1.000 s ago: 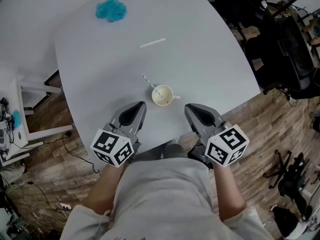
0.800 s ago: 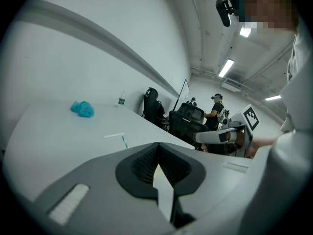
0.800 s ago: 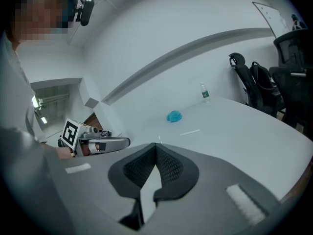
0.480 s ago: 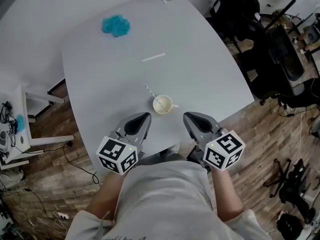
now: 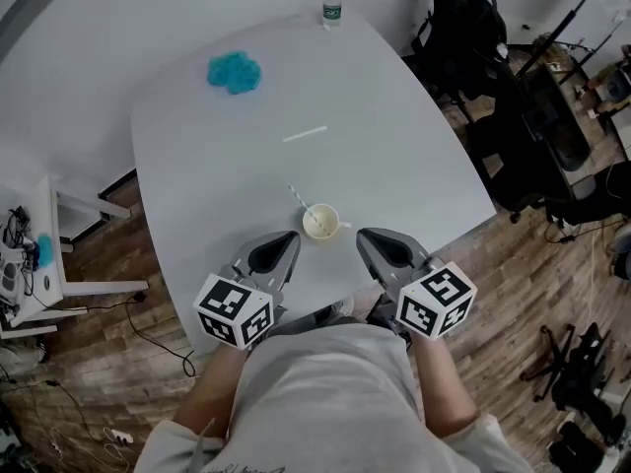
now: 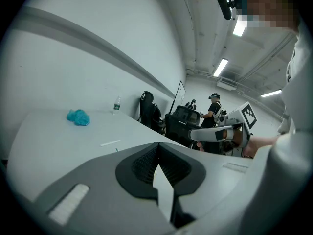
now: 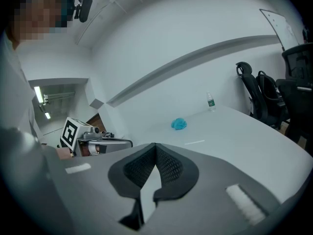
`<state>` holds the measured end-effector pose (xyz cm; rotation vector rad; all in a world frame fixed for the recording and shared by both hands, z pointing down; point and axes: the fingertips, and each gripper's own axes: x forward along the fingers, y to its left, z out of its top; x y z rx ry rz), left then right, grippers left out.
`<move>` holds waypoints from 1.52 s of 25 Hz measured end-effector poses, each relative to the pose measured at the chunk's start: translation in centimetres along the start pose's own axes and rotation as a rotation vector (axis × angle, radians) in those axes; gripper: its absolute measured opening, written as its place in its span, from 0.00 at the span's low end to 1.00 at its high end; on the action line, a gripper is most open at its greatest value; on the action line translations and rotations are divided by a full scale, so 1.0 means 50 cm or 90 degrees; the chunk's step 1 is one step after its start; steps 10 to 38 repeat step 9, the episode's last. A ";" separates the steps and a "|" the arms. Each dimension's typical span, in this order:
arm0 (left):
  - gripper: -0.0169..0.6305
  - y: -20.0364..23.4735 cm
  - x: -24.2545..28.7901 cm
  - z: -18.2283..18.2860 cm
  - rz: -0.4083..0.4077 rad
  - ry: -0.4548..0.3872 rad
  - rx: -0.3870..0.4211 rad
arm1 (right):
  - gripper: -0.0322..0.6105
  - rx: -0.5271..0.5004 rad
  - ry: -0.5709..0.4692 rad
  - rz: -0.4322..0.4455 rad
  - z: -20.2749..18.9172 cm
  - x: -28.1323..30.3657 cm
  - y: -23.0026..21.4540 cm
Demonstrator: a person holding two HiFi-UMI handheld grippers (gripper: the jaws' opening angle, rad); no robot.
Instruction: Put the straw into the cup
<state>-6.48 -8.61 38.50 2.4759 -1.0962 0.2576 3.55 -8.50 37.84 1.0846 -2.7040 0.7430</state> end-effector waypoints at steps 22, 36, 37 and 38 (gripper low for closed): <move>0.05 -0.010 0.011 -0.006 -0.016 0.014 -0.009 | 0.06 0.000 -0.011 -0.013 0.013 -0.008 -0.013; 0.05 -0.010 0.011 -0.006 -0.016 0.014 -0.009 | 0.06 0.000 -0.011 -0.013 0.013 -0.008 -0.013; 0.05 -0.010 0.011 -0.006 -0.016 0.014 -0.009 | 0.06 0.000 -0.011 -0.013 0.013 -0.008 -0.013; 0.05 -0.010 0.011 -0.006 -0.016 0.014 -0.009 | 0.06 0.000 -0.011 -0.013 0.013 -0.008 -0.013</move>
